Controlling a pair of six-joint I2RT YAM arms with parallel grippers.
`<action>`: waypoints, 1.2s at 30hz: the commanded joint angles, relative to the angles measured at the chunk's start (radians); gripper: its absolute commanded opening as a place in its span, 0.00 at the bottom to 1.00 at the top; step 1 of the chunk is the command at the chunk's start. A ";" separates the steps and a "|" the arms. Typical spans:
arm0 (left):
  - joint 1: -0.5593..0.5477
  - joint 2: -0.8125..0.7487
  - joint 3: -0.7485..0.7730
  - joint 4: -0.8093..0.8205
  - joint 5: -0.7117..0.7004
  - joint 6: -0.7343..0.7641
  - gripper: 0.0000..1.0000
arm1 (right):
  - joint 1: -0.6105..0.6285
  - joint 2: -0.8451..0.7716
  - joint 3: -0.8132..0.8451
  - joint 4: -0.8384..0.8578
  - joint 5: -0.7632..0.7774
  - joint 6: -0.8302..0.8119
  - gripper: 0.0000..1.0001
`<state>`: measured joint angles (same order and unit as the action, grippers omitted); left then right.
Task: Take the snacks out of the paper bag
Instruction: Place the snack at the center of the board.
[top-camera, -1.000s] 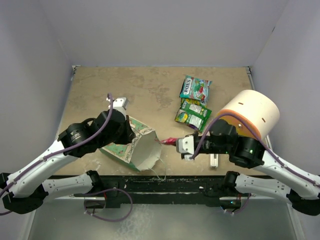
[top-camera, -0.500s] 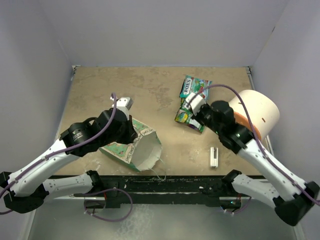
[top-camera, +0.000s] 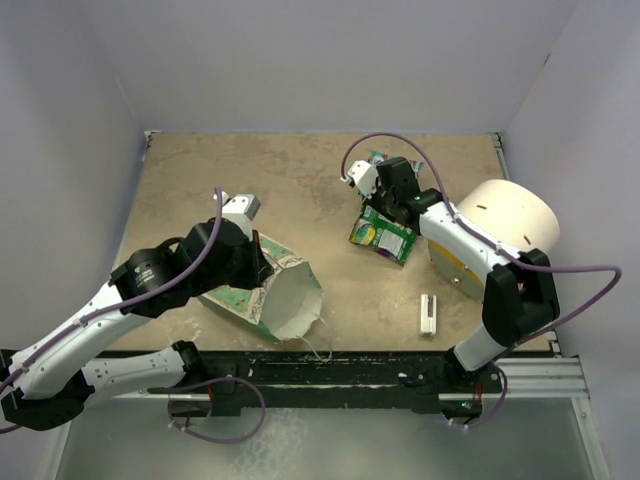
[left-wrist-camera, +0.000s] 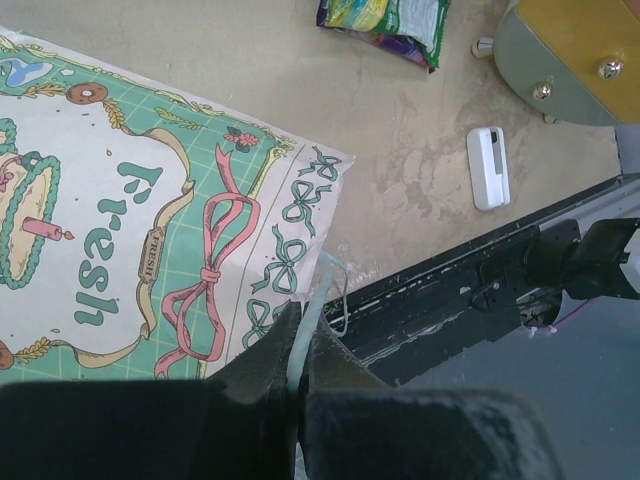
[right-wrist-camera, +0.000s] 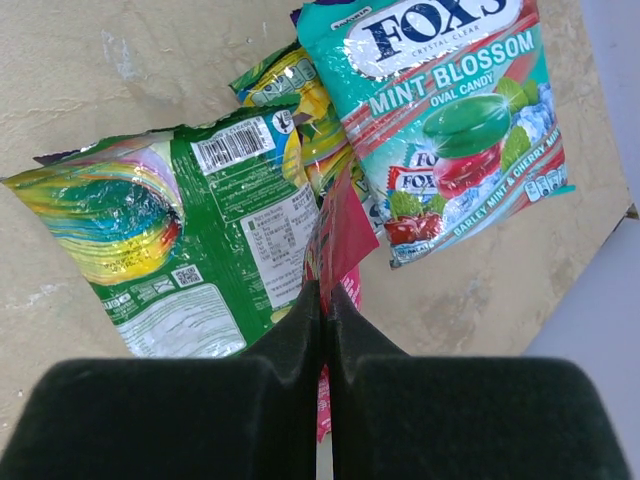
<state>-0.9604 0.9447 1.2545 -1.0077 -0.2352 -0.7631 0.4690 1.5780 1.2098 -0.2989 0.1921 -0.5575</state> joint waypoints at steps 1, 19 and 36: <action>0.002 -0.011 0.033 0.032 -0.009 0.008 0.00 | -0.001 0.034 0.051 -0.011 0.009 -0.004 0.00; 0.002 0.005 0.034 0.020 -0.023 0.021 0.00 | 0.000 0.081 -0.044 0.032 -0.184 0.131 0.24; 0.002 0.020 0.031 0.029 -0.002 0.018 0.00 | 0.000 -0.192 -0.089 0.058 -0.373 0.203 0.57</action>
<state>-0.9604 0.9680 1.2545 -1.0103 -0.2382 -0.7624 0.4690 1.4967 1.1213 -0.2584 -0.1047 -0.3660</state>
